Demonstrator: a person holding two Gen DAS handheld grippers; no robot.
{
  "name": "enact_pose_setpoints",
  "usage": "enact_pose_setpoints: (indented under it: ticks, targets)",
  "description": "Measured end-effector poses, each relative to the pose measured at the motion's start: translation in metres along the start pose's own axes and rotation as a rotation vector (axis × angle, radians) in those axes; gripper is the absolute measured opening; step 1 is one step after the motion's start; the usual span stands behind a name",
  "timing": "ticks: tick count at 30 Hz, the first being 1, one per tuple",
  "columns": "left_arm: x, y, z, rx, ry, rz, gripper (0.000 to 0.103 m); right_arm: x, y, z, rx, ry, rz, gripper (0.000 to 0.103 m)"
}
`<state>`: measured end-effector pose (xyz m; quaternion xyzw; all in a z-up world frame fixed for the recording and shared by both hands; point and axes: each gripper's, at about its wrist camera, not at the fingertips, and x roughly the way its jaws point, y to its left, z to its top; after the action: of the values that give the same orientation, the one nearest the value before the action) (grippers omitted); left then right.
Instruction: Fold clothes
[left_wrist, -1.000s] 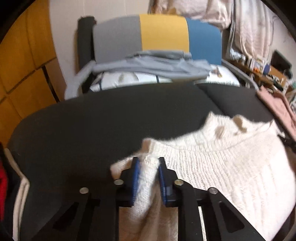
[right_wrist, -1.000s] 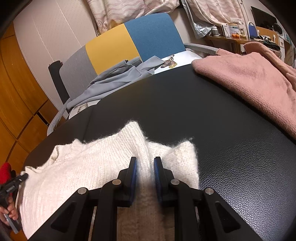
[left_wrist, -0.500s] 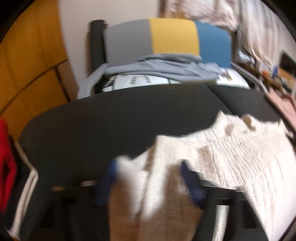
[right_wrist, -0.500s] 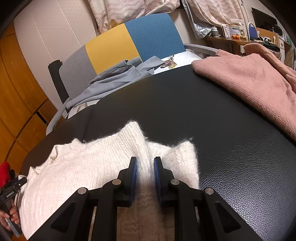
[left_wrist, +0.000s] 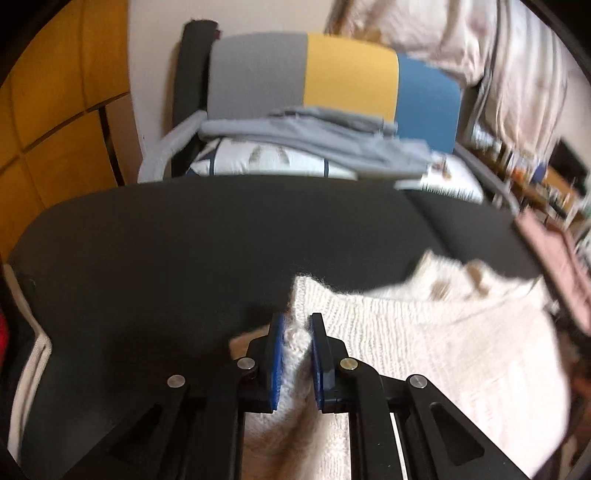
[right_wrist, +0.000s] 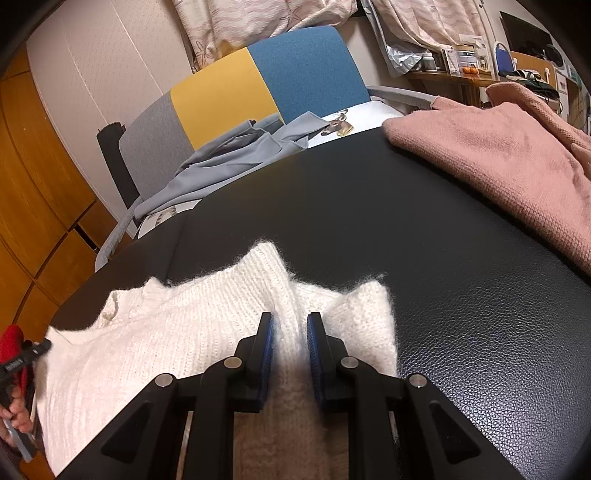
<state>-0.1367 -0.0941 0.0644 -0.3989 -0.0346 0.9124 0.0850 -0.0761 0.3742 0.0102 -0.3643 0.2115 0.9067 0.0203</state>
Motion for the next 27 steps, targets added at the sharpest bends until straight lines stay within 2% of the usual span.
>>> enact_pose_setpoints:
  ticks: [2, 3, 6, 9, 11, 12, 14, 17, 18, 19, 20, 21, 23, 25, 27]
  targets:
    - [-0.007, 0.004, 0.002, -0.025, -0.028, -0.005, 0.013, 0.000, 0.000, 0.000, 0.000, 0.000, 0.000, 0.017]
    - [-0.006, 0.005, 0.001, -0.022, -0.030, 0.017, 0.013, 0.000, 0.001, 0.000, -0.001, -0.001, -0.001, 0.017]
    - [0.022, 0.004, -0.015, 0.033, 0.032, 0.140, 0.013, 0.000, 0.002, -0.001, -0.004, -0.001, -0.005, 0.017]
    - [0.044, -0.004, -0.033, 0.091, 0.062, 0.216, 0.014, 0.000, 0.002, -0.001, -0.004, -0.001, -0.004, 0.017]
    - [0.043, -0.014, -0.034, 0.138, 0.048, 0.245, 0.016, 0.001, 0.001, 0.000, -0.002, 0.002, -0.002, 0.017]
    - [0.040, -0.017, -0.032, 0.153, 0.047, 0.250, 0.022, 0.001, 0.000, 0.000, 0.001, 0.007, 0.000, 0.017]
    - [0.028, -0.021, -0.026, 0.169, 0.041, 0.254, 0.023, 0.002, -0.001, 0.003, 0.003, 0.020, 0.004, 0.018]
    - [-0.010, -0.021, -0.016, 0.136, -0.041, 0.276, 0.039, -0.007, 0.011, 0.016, -0.022, 0.081, -0.054, 0.024]
    - [-0.023, -0.021, -0.014, 0.118, -0.081, 0.277, 0.055, -0.017, 0.019, 0.020, -0.029, 0.064, -0.078, 0.026]
    - [-0.031, -0.024, -0.014, 0.107, -0.099, 0.250, 0.071, -0.030, 0.030, 0.022, -0.048, 0.029, -0.068, 0.027]
    - [-0.037, -0.028, -0.016, 0.100, -0.107, 0.213, 0.076, -0.045, 0.045, 0.023, -0.080, -0.005, -0.024, 0.030]
    - [-0.043, -0.032, -0.018, 0.092, -0.115, 0.176, 0.080, -0.056, 0.061, 0.021, -0.117, -0.017, 0.014, 0.033]
    - [-0.046, -0.046, -0.023, 0.105, -0.106, 0.118, 0.080, -0.059, 0.095, 0.012, -0.214, 0.031, 0.078, 0.039]
    - [-0.029, -0.065, -0.028, 0.176, -0.057, 0.135, 0.080, -0.051, 0.126, 0.000, -0.292, 0.110, 0.121, 0.039]
    - [-0.007, -0.080, -0.035, 0.241, 0.010, 0.184, 0.080, -0.036, 0.154, -0.014, -0.355, 0.196, 0.151, 0.039]
